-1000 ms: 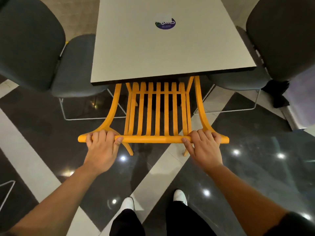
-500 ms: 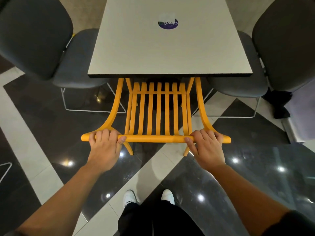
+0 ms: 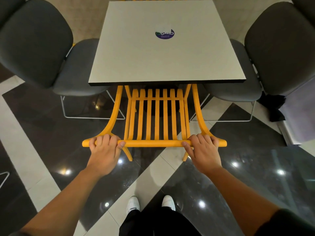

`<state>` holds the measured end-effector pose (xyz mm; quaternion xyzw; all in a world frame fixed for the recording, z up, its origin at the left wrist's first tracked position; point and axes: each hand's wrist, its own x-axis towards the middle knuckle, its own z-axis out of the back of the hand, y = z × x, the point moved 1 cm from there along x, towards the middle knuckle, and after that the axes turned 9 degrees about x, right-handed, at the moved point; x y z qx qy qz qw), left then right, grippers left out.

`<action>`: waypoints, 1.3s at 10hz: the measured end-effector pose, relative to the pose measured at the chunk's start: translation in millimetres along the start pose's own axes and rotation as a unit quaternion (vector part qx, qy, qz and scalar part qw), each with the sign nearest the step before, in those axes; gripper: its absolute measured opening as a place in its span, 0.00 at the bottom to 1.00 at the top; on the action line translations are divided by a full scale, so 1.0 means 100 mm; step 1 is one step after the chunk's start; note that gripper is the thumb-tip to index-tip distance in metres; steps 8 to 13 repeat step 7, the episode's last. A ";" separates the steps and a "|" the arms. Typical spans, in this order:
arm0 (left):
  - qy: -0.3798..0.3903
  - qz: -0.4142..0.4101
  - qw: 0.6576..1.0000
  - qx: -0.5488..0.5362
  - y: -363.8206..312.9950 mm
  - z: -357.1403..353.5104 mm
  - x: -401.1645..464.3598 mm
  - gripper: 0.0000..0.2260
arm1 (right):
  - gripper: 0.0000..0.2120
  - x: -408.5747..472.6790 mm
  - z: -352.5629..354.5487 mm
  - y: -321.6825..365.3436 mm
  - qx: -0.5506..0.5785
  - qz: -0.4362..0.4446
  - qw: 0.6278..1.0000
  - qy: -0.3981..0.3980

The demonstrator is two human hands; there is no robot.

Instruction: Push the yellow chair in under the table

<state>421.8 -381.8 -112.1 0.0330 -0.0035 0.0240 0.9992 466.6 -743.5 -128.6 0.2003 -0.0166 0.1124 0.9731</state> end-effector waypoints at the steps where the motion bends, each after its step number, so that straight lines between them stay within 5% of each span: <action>1: -0.008 -0.003 1.000 0.000 0.03 0.00 0.02 0.23 | 0.26 0.02 -0.02 0.04 -0.001 -0.005 1.000 0.007; 6: 0.136 -0.011 0.990 -0.015 0.05 0.29 0.06 0.35 | 0.32 0.07 0.28 0.18 -0.007 -0.041 0.992 0.123; 13: 0.117 -0.002 0.992 -0.049 0.04 0.44 0.10 0.36 | 0.38 0.15 0.45 0.23 0.020 -0.041 0.992 0.117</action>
